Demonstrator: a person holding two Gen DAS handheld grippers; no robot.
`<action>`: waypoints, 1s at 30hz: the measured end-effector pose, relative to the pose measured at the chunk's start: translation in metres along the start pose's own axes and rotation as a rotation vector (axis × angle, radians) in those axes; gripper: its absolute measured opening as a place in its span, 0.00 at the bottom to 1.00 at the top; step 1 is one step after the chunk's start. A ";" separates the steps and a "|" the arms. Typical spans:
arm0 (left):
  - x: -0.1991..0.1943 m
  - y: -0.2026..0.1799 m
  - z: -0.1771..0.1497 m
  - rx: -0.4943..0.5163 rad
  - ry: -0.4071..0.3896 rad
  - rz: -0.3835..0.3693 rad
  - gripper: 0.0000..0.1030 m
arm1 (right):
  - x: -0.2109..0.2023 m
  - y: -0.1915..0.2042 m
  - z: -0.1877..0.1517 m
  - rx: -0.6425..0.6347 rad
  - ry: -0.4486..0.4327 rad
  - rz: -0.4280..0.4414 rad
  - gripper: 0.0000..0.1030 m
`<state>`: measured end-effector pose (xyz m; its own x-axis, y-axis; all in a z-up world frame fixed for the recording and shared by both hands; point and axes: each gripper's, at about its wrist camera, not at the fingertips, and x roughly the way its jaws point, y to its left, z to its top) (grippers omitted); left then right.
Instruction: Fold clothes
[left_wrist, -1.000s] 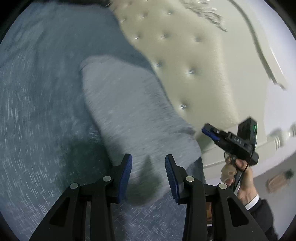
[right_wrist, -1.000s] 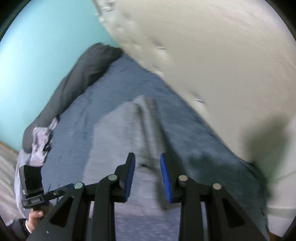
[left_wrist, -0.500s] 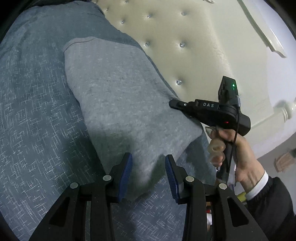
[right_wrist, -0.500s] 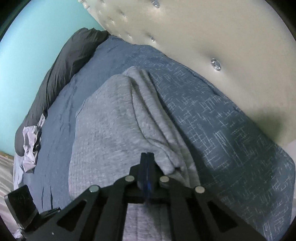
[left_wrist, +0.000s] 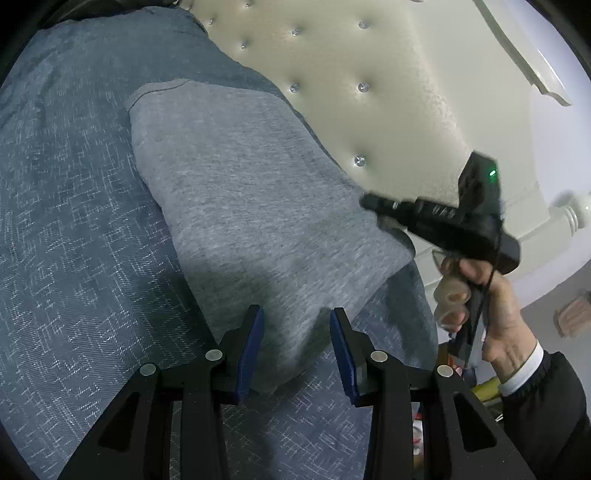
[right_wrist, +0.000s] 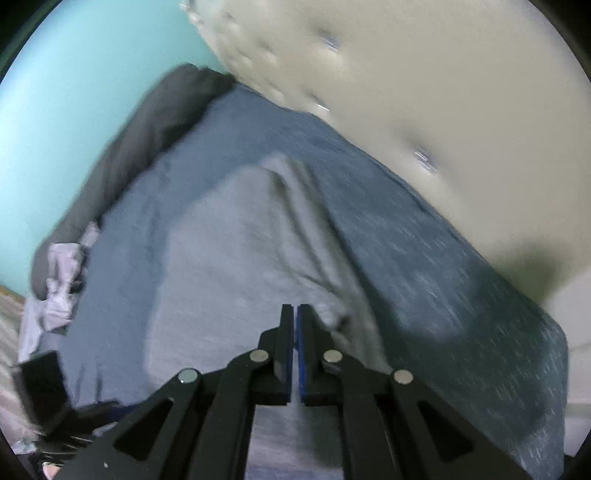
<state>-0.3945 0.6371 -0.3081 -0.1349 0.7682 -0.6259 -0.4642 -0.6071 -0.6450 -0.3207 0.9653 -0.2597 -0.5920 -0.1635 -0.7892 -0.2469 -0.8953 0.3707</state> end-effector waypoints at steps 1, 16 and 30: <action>0.000 -0.001 0.000 0.002 0.000 0.005 0.39 | -0.002 -0.006 -0.002 0.022 -0.014 -0.013 0.00; -0.005 -0.008 0.000 0.028 0.005 0.046 0.39 | -0.037 0.002 -0.035 -0.047 -0.102 0.015 0.02; -0.007 -0.015 -0.008 0.046 0.021 0.066 0.39 | -0.033 0.013 -0.065 -0.071 -0.070 0.012 0.02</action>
<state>-0.3801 0.6390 -0.2976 -0.1481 0.7219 -0.6760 -0.4948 -0.6459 -0.5814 -0.2549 0.9321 -0.2607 -0.6469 -0.1472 -0.7482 -0.1865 -0.9208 0.3425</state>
